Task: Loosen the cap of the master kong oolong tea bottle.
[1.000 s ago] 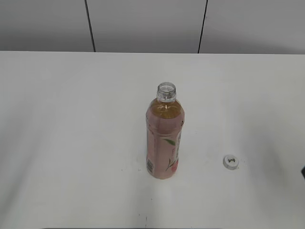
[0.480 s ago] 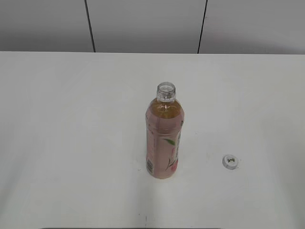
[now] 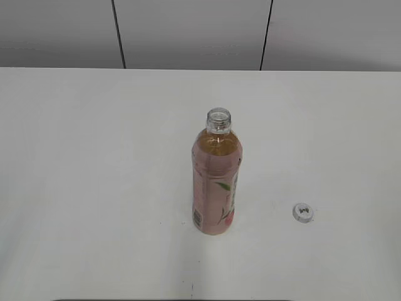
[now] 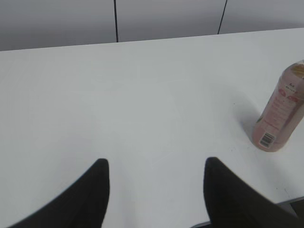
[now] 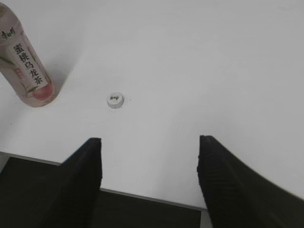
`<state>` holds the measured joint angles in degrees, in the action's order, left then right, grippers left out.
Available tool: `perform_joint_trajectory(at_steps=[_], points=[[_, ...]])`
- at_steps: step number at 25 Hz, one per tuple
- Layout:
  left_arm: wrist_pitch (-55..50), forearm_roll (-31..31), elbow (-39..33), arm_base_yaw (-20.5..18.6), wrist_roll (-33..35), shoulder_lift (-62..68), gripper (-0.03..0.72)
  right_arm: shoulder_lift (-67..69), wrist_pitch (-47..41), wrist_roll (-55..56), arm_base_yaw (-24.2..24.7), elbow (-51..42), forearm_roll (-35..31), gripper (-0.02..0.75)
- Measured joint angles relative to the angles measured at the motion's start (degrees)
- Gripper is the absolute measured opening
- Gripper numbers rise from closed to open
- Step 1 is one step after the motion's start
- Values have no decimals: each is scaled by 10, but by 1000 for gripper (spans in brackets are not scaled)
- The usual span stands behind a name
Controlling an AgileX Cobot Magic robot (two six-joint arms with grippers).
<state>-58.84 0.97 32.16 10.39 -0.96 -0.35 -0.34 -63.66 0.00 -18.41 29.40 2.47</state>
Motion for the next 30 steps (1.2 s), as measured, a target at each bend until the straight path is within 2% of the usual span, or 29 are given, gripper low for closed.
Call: perform_joint_trajectory(at_steps=[10, 25, 28, 30], points=[[0, 2, 0, 0, 10, 0, 372, 0, 3, 0, 0, 0, 11, 482], [0, 2, 0, 0, 10, 0, 286, 0, 4, 0, 1, 0, 11, 482], [0, 2, 0, -7, 10, 0, 280, 0, 5, 0, 20, 0, 11, 482], [0, 2, 0, -29, 10, 0, 276, 0, 5, 0, 46, 0, 11, 482]])
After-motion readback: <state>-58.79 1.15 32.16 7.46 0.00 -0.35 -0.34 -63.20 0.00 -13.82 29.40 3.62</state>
